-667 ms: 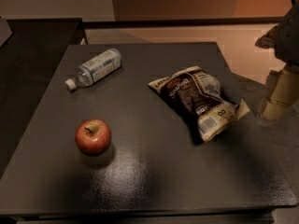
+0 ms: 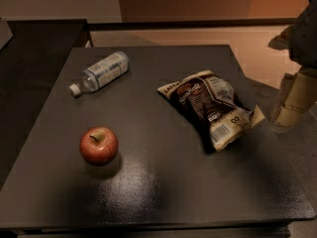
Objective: Pick apple
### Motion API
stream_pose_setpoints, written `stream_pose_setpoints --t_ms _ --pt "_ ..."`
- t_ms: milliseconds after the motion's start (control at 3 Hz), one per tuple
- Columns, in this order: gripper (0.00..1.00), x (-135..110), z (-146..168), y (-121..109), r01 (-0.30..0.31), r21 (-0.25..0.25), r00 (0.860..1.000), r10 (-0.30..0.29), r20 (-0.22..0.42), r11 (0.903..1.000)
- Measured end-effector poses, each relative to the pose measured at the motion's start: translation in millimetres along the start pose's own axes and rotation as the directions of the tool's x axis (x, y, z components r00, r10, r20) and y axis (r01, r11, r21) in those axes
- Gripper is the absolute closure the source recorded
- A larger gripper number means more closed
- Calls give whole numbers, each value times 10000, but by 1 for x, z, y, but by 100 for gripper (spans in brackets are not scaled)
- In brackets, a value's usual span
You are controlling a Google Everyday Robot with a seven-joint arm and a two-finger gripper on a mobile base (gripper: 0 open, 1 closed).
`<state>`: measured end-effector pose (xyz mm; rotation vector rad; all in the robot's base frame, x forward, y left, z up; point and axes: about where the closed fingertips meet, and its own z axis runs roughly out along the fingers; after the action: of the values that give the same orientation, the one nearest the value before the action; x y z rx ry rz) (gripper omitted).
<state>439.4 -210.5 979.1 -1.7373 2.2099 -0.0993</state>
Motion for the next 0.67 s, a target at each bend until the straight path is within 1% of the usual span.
stream_pose_setpoints --t_ms 333,667 --pt "0 -25 5 8 501 -54 9977 -498 463 9987" --pt "0 -60 18 20 1074 -205 9899 -1050 952 9940"
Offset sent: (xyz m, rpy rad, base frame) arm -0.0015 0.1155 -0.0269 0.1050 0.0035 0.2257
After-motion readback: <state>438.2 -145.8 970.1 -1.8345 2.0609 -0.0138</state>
